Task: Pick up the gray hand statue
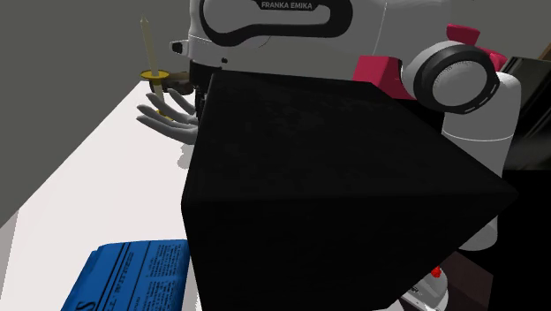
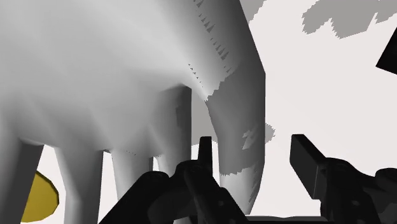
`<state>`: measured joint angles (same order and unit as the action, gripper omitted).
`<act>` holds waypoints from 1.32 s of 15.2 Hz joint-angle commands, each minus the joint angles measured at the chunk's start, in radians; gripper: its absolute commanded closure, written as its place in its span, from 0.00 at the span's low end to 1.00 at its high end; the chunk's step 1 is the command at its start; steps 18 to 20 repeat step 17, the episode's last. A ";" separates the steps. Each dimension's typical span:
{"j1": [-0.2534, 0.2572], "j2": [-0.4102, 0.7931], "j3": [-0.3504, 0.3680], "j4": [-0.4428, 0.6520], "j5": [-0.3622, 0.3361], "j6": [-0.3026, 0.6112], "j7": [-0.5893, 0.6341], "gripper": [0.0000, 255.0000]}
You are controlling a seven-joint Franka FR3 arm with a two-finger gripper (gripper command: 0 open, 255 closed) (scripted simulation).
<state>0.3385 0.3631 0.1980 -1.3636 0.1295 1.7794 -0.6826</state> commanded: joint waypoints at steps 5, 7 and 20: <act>-0.001 0.009 -0.003 0.072 -0.005 -0.069 0.012 1.00; 0.000 0.015 -0.002 0.109 -0.007 -0.098 0.017 1.00; 0.010 0.060 -0.001 0.288 -0.016 -0.231 0.040 1.00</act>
